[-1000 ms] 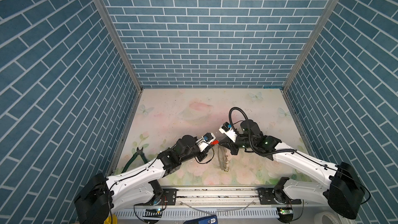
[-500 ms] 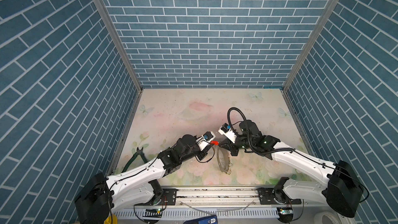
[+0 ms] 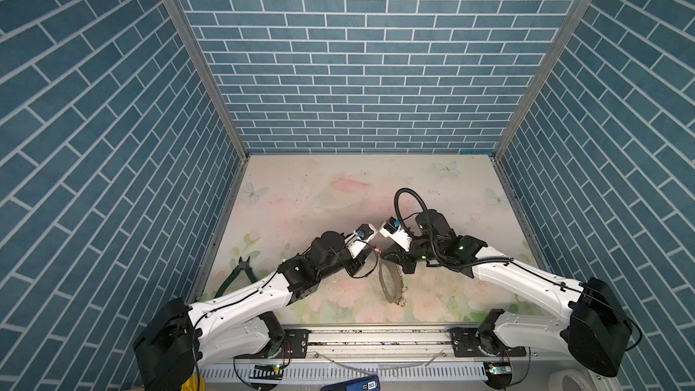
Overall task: Attach keys to a key ring
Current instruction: Pick up the key and keyring.
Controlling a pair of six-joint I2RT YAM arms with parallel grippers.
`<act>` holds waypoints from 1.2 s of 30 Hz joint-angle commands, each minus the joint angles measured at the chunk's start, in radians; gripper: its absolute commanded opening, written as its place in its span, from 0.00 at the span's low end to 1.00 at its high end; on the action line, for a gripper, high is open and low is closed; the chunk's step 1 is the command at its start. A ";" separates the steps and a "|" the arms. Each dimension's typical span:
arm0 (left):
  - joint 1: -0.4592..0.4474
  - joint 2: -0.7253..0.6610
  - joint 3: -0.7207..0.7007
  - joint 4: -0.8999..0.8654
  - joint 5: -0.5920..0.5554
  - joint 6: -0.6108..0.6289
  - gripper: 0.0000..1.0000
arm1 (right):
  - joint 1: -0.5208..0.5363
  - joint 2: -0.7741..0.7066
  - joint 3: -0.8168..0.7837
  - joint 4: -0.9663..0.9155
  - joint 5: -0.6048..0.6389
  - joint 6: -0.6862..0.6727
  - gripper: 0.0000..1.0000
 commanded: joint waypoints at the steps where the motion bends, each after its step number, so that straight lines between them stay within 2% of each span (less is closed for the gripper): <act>1: -0.005 -0.061 -0.009 -0.017 0.007 -0.052 0.37 | -0.007 -0.046 0.001 0.038 -0.015 -0.043 0.00; 4: -0.005 -0.120 -0.026 -0.023 0.051 -0.089 0.36 | -0.030 -0.074 -0.030 0.094 -0.044 -0.015 0.00; 7: -0.005 -0.154 -0.046 -0.005 0.143 -0.104 0.35 | -0.050 -0.099 -0.051 0.137 -0.067 0.001 0.00; 16: -0.005 -0.132 -0.015 -0.004 0.304 -0.104 0.31 | -0.050 -0.209 -0.169 0.232 -0.059 -0.116 0.00; 20: -0.005 -0.105 0.002 -0.016 0.308 -0.098 0.28 | -0.050 -0.251 -0.215 0.255 -0.068 -0.198 0.00; 25: -0.005 -0.052 0.068 -0.039 0.324 -0.131 0.30 | -0.042 -0.263 -0.239 0.276 -0.030 -0.266 0.00; 31: -0.005 0.004 0.154 -0.146 0.319 -0.193 0.32 | -0.012 -0.238 -0.253 0.328 0.068 -0.317 0.00; 36: -0.005 0.020 0.191 -0.228 0.284 -0.211 0.31 | -0.001 -0.224 -0.261 0.366 0.102 -0.331 0.00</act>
